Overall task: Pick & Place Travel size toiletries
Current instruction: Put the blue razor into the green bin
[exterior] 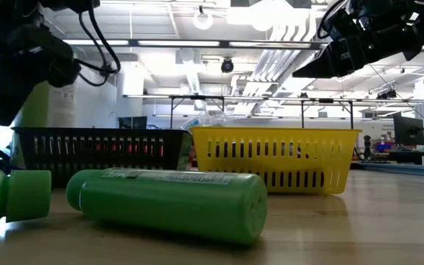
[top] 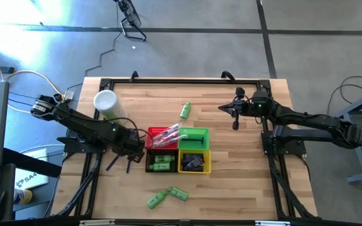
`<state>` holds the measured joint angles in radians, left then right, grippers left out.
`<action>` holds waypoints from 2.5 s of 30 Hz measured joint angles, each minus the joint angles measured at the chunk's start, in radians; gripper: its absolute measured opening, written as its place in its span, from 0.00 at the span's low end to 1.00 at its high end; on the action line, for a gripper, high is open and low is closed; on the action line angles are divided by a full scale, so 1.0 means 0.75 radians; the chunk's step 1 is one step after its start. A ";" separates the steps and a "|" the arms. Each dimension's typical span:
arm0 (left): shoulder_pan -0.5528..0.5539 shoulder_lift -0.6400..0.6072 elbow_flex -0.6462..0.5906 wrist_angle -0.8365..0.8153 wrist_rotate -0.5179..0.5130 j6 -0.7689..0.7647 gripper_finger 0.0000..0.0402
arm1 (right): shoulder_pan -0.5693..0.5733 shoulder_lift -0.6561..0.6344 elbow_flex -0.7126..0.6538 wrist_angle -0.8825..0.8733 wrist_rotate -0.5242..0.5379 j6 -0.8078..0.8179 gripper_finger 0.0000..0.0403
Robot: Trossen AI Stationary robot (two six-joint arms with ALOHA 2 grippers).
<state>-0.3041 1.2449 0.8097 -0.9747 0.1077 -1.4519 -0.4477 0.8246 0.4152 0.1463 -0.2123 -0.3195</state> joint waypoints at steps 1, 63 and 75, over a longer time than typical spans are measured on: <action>-0.011 0.000 0.000 0.003 0.019 -0.029 0.52 | 0.000 0.000 0.000 0.000 0.000 0.000 0.01; -0.267 0.376 -0.062 0.338 -0.057 -0.503 0.46 | 0.000 0.000 0.000 0.000 0.000 0.000 0.01; -0.267 0.377 -0.063 0.349 -0.052 -0.499 0.25 | 0.000 0.000 -0.001 0.000 0.000 0.000 0.01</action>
<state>-0.5041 1.5276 0.7628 -0.7132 0.0685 -1.8265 -0.4478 0.8246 0.4149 0.1463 -0.2119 -0.3195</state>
